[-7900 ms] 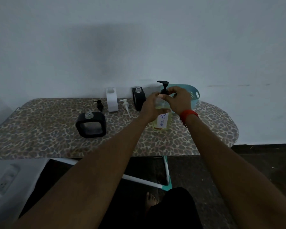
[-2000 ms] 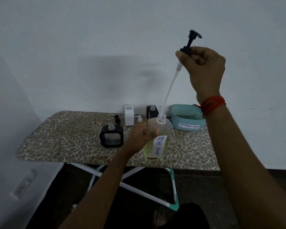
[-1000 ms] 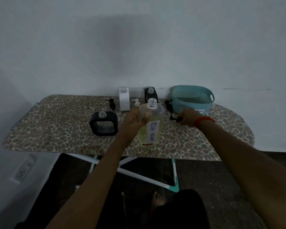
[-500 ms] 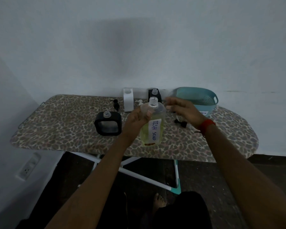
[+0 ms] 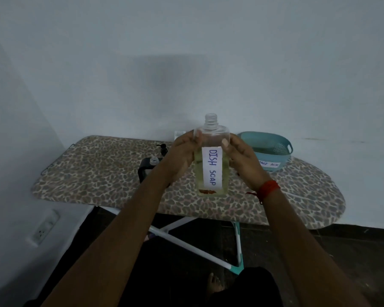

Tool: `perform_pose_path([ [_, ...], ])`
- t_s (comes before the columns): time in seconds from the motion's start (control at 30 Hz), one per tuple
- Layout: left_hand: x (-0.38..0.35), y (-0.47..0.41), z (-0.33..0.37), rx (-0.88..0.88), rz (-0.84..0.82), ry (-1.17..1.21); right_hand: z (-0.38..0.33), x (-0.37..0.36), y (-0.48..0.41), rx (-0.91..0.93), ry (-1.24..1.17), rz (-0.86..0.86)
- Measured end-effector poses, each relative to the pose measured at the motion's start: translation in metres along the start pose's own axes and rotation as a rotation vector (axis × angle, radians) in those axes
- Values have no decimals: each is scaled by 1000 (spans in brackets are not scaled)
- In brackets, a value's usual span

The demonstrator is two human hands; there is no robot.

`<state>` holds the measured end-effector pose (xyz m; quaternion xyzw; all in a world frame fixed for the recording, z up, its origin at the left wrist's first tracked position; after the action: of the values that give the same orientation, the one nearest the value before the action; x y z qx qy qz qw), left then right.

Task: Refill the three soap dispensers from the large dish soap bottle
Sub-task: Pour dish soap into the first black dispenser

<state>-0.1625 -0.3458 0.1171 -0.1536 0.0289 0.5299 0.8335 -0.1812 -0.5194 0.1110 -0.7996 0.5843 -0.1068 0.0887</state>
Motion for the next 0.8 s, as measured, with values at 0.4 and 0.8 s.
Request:
perform_pose_path([
  [0.4,-28,1,25,-101,-7,33,-25,-17,3,134,-141,36],
  [0.8,-23,15,12,-169,13,51,-22,-28,0,149,-148,77],
])
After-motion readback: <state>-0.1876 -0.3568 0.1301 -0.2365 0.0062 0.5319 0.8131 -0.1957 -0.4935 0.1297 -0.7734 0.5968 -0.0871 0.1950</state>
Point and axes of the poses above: each hand's wrist, its own y-axis away from the middle knuckle, its own x-axis out of the back of the hand, z = x × y, the point moved 3 cm from there along -y, towards the middle knuckle, and after that the axes turned 6 degrees about -z, right-handed, at the moved point
